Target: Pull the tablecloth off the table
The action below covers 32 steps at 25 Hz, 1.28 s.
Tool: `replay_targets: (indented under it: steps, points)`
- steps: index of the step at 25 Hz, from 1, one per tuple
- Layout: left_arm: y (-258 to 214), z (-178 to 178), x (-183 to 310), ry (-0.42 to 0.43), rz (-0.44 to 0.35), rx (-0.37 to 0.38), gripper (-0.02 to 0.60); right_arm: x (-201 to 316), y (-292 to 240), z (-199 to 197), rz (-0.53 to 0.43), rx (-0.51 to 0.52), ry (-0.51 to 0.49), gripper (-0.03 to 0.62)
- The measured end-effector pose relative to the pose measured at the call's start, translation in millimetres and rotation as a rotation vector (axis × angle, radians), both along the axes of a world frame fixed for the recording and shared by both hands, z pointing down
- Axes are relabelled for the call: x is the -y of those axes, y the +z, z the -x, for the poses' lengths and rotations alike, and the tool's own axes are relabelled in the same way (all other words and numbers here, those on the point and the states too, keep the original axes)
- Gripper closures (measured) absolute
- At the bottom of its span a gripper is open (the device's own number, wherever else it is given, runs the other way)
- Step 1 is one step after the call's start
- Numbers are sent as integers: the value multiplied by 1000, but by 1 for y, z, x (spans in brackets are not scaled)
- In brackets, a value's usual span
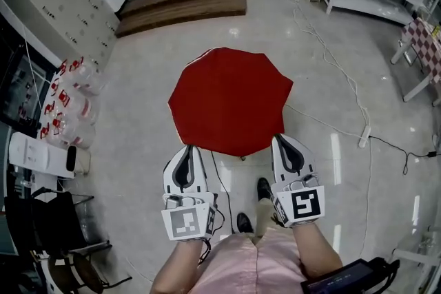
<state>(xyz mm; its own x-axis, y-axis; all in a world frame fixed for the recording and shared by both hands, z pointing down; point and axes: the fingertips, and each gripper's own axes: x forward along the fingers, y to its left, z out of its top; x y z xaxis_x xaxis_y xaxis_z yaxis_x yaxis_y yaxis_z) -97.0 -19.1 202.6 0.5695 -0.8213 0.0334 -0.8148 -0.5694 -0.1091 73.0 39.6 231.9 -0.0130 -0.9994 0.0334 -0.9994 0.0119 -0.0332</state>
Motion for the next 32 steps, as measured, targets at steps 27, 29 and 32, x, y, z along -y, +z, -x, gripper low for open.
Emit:
replay_targets:
  steps: [27, 29, 32]
  points:
    - [-11, -75, 136, -58, -50, 11, 555, 153, -9, -93, -27, -6, -45, 577]
    - [-13, -66, 143, -56, -53, 4, 555, 159, -11, -85, -27, -11, -43, 577]
    - [-16, -53, 153, -57, -54, -7, 555, 167, -15, -70, -25, -24, -49, 577]
